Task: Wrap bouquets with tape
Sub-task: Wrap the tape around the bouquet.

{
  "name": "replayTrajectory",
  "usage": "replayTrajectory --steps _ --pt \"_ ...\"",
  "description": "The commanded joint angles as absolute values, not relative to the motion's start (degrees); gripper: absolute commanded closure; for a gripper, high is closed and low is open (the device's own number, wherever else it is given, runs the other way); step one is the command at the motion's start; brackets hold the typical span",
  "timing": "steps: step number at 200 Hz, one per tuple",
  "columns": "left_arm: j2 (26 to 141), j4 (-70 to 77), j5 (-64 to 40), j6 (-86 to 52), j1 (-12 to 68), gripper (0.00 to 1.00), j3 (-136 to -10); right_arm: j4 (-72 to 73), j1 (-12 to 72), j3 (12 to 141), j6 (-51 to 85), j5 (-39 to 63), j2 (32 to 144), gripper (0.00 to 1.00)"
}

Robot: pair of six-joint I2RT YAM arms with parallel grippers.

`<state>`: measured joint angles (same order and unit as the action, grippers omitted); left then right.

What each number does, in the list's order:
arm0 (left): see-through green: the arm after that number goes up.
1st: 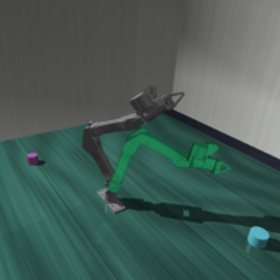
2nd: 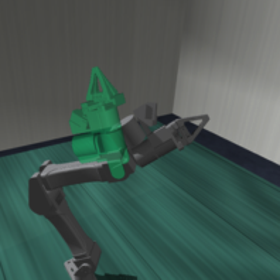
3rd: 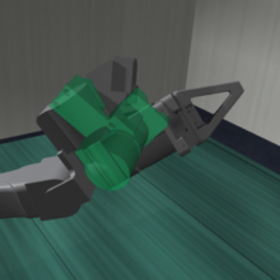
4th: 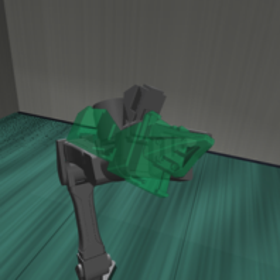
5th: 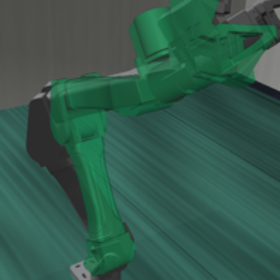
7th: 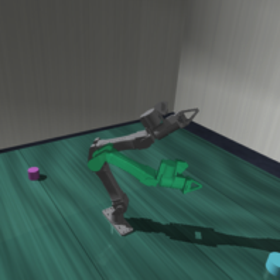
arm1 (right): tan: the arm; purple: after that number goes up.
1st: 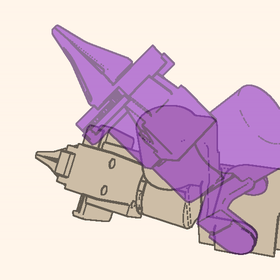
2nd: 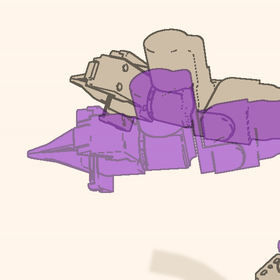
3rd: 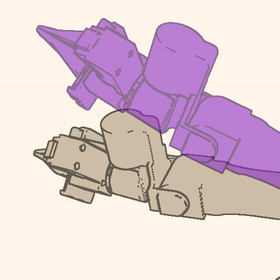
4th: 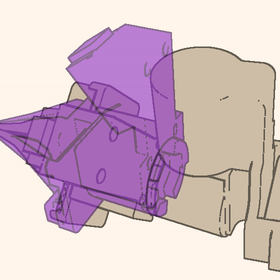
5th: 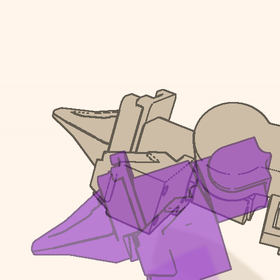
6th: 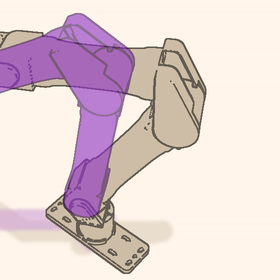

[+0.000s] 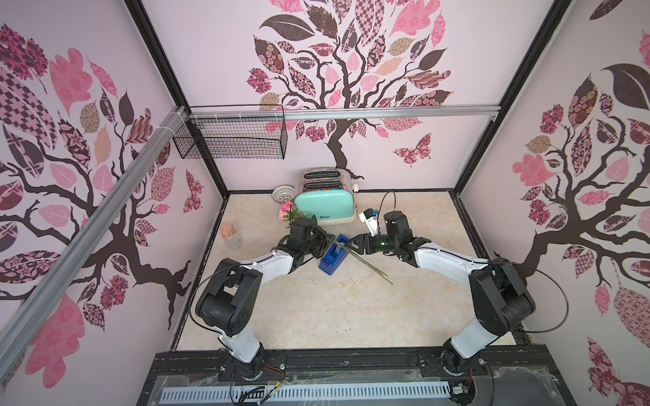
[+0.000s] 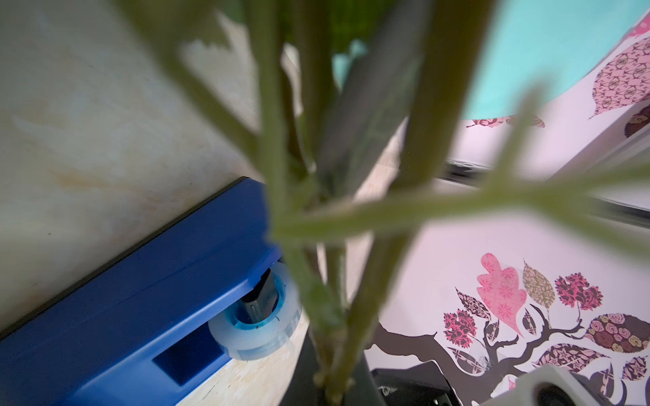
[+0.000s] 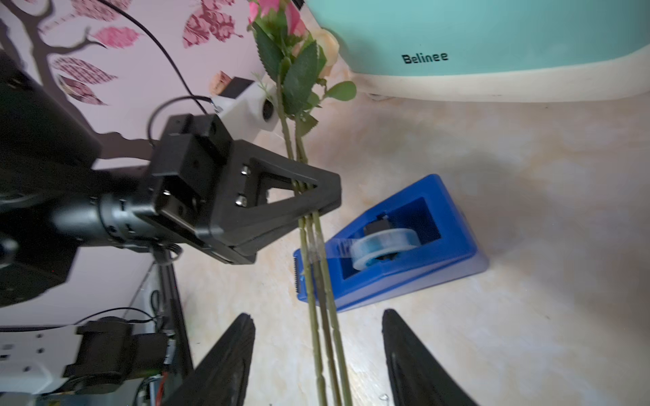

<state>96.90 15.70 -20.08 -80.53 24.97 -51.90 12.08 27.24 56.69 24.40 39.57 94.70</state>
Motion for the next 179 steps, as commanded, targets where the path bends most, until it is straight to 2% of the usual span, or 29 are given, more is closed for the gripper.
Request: replayTrajectory --steps 1,56,112,150,179 --pt "96.12 20.52 -19.51 -78.05 24.70 1.00 -50.67 19.04 27.21 57.00 38.20 52.33 99.47 0.39" --pt "96.83 23.47 -20.44 -78.09 24.70 1.00 -50.01 25.31 26.29 55.89 46.30 55.71 104.62 0.45" --pt "97.03 23.42 -21.12 -77.88 24.70 1.00 -50.33 26.65 24.32 54.54 46.05 53.91 104.62 0.44" --pt "97.20 22.93 -21.17 -77.86 24.70 1.00 -50.75 13.63 23.85 59.38 35.31 49.36 101.39 0.41" --pt "97.34 22.89 -21.43 -77.79 24.70 1.00 -51.07 10.37 23.60 60.51 32.21 47.24 101.70 0.40"
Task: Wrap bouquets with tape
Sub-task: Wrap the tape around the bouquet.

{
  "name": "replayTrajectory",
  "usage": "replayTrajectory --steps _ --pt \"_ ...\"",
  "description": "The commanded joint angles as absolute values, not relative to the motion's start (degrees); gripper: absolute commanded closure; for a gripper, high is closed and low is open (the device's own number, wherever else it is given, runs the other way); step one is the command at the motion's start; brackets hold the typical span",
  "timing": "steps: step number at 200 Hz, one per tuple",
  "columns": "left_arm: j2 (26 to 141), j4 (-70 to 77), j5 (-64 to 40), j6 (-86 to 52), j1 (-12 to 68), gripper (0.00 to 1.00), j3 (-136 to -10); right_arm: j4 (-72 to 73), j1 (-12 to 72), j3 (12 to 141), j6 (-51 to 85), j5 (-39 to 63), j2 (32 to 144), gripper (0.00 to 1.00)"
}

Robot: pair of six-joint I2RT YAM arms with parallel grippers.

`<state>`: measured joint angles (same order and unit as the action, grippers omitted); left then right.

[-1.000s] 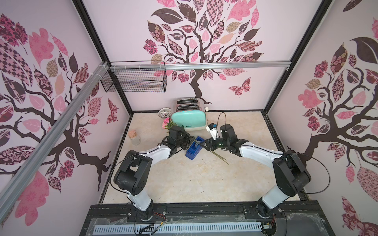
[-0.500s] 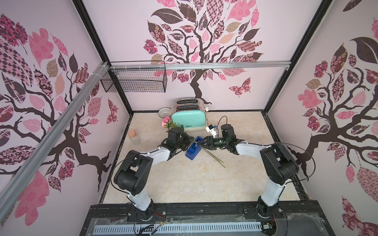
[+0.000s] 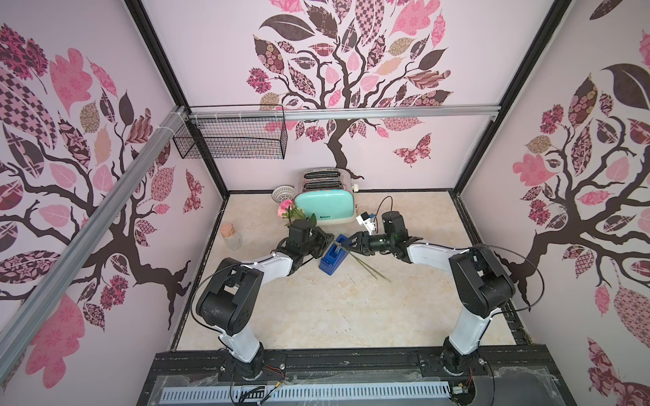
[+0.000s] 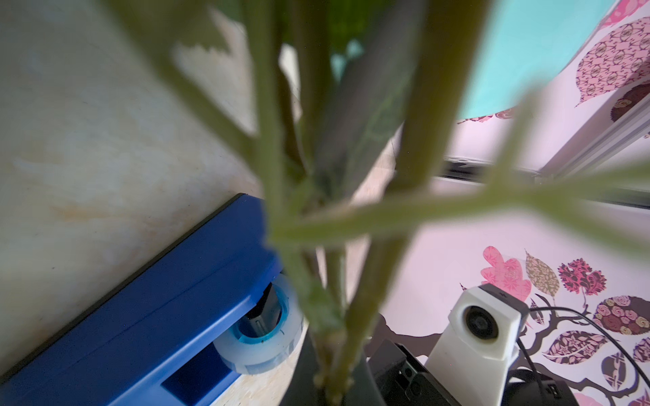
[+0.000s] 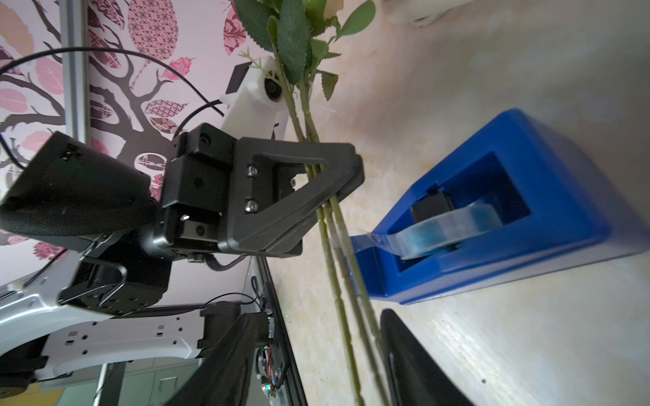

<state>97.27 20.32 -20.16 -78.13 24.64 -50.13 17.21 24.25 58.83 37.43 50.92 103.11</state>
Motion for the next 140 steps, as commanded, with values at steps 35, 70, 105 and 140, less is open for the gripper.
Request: replayTrajectory --steps 35,70,105,140 --pt "97.47 22.94 -21.46 -77.96 24.70 1.00 -51.48 10.82 23.73 61.71 32.25 52.40 105.48 0.39" --pt "97.80 23.03 -21.41 -78.31 24.70 1.00 -51.79 18.21 24.02 59.46 36.67 58.14 105.91 0.44" --pt "98.00 23.23 -21.47 -78.31 24.70 1.00 -51.98 18.86 24.04 59.72 37.46 60.04 107.44 0.57" --pt "98.00 23.74 -21.57 -78.66 24.70 1.00 -51.68 23.30 24.02 60.23 41.47 62.86 110.26 0.62"
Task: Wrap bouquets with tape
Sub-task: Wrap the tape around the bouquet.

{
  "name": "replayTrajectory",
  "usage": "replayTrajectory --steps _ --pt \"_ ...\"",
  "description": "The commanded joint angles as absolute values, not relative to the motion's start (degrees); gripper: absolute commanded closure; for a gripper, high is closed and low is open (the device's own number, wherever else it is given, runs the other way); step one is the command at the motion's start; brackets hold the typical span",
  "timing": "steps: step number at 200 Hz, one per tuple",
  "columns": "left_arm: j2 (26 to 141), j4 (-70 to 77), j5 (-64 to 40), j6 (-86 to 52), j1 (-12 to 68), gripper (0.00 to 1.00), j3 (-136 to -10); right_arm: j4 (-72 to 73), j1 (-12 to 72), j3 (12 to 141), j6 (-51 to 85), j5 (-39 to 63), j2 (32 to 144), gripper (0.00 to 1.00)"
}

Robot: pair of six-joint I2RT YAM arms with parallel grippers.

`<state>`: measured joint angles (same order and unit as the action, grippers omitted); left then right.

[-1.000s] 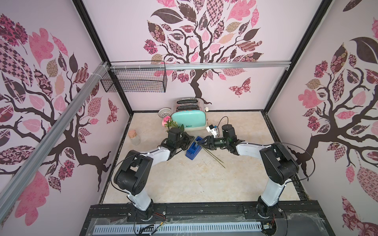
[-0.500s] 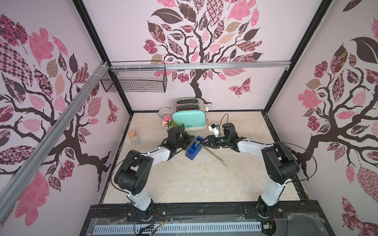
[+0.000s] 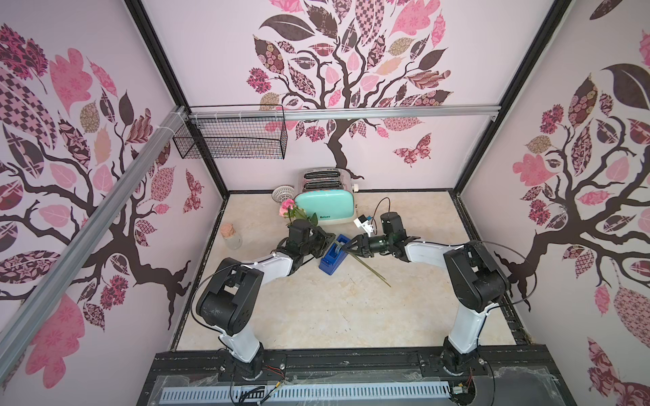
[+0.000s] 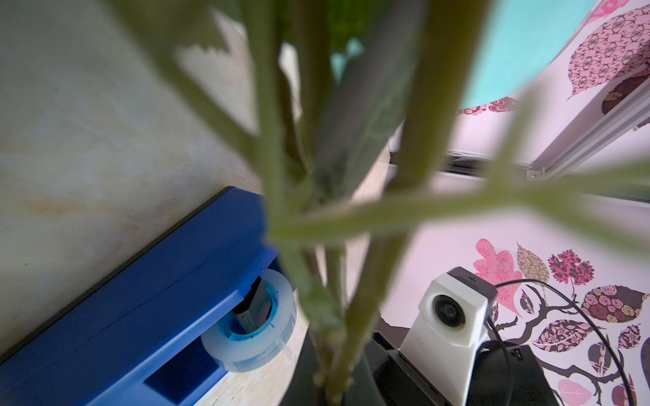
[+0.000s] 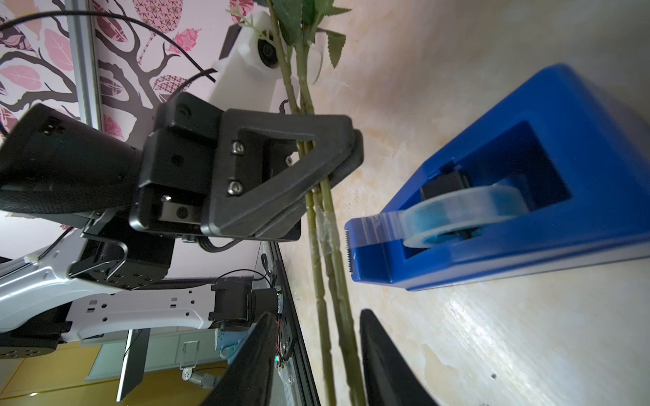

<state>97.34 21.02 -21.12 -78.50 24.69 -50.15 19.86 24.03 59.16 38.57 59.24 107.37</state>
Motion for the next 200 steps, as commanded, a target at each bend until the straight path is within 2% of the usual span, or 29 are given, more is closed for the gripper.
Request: replayTrajectory --steps 1,31,81,104,124,136,144,174,200 --pt "98.00 23.69 -21.59 -78.66 24.70 1.00 -51.68 23.34 24.01 60.26 41.47 62.89 110.28 0.62" --pt "97.91 23.69 -21.52 -78.83 24.70 1.00 -51.55 23.70 24.14 60.50 41.59 63.64 111.26 0.64" --pt "97.82 23.43 -21.55 -78.75 24.70 1.00 -51.57 20.52 24.11 60.80 37.67 61.58 110.14 0.92" --pt "97.69 23.01 -21.71 -78.53 24.70 1.00 -51.70 13.50 24.09 62.55 31.58 58.97 109.20 0.99" --pt "97.23 21.08 -21.64 -78.16 24.70 1.00 -52.31 6.60 24.25 64.53 25.20 55.30 108.22 1.00" --pt "96.97 20.20 -21.70 -77.96 24.70 0.84 -52.51 2.43 24.53 65.95 21.45 53.04 107.59 1.00" --pt "96.79 19.72 -21.71 -77.98 24.70 0.79 -52.70 0.72 24.81 66.57 19.54 51.71 107.10 1.00" --pt "96.15 17.38 -22.07 -78.32 24.70 0.66 -53.33 -5.84 26.86 69.33 11.07 43.95 105.35 1.00" --pt "95.38 15.34 -21.89 -78.91 24.70 0.64 -53.39 -6.77 28.52 69.54 7.37 37.76 103.53 1.00"
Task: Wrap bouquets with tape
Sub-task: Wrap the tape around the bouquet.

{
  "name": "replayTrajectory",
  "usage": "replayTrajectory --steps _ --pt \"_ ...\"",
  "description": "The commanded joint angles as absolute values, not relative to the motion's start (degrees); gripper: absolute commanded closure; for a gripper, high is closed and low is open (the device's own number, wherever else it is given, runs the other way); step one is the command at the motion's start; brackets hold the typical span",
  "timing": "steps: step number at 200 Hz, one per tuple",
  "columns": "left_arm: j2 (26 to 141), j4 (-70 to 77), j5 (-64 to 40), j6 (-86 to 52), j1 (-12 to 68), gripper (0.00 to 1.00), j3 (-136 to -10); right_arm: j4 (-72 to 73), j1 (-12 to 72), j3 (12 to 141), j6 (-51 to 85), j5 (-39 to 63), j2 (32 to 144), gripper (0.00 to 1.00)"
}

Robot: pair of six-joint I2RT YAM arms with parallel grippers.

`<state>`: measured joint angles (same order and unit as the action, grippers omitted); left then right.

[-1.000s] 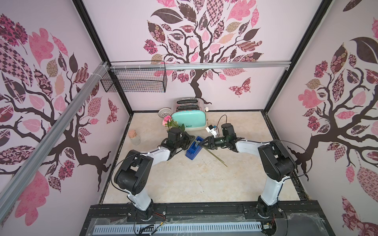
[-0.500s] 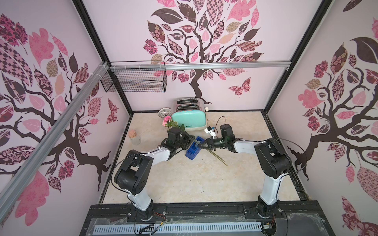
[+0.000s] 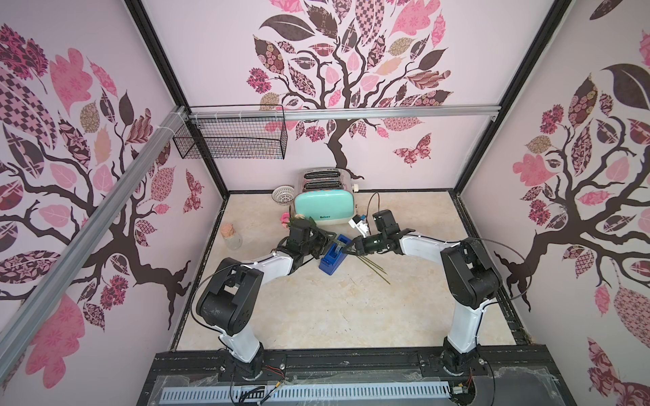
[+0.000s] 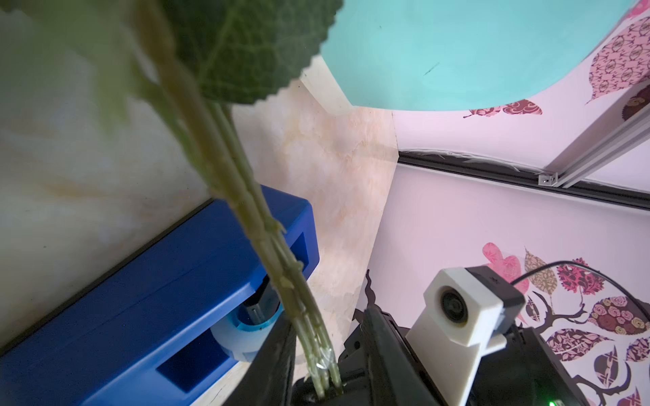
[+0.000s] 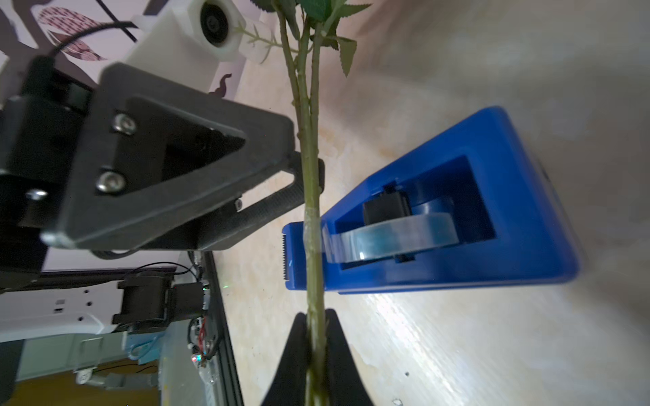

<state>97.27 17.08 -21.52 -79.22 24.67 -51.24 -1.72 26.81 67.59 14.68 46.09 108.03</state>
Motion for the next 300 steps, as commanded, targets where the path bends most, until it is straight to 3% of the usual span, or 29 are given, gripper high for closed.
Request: replayTrajectory --steps 1,62,108,152,188,208,216,250,276,300 --pt "95.37 15.27 -21.84 -78.92 24.70 0.64 -53.37 -6.77 28.59 69.53 7.20 37.55 103.44 1.00" --pt "96.53 12.77 -22.69 -80.23 24.61 0.64 -55.45 -1.94 32.48 65.07 -1.27 28.52 97.81 1.00" --pt "97.50 12.15 -22.74 -80.41 24.61 0.73 -57.15 -0.44 33.45 62.65 -5.78 24.57 94.51 1.00" --pt "100.06 12.71 -24.80 -81.54 24.61 0.74 -58.75 -0.46 35.37 61.85 -8.09 21.44 94.13 1.00" --pt "100.29 13.85 -24.75 -82.47 24.70 1.00 -58.13 -0.26 35.52 61.71 -7.89 21.06 94.15 1.00" --pt "99.89 13.97 -24.11 -82.29 24.70 1.00 -57.69 -0.15 35.51 61.23 -6.70 20.89 93.79 1.00" --pt "99.61 14.32 -23.83 -81.95 24.70 1.00 -57.43 -0.18 35.51 61.29 -5.34 21.01 93.57 0.85" --pt "98.21 15.92 -22.30 -79.96 24.70 1.00 -55.57 -0.32 33.22 61.65 5.36 29.23 93.54 0.53" --pt "97.30 16.95 -21.01 -78.84 24.70 1.00 -53.69 6.41 28.06 59.83 20.04 43.39 95.41 0.48" --pt "97.38 18.38 -21.11 -79.01 24.75 1.00 -52.56 6.13 27.16 60.76 23.86 48.44 98.09 0.47"
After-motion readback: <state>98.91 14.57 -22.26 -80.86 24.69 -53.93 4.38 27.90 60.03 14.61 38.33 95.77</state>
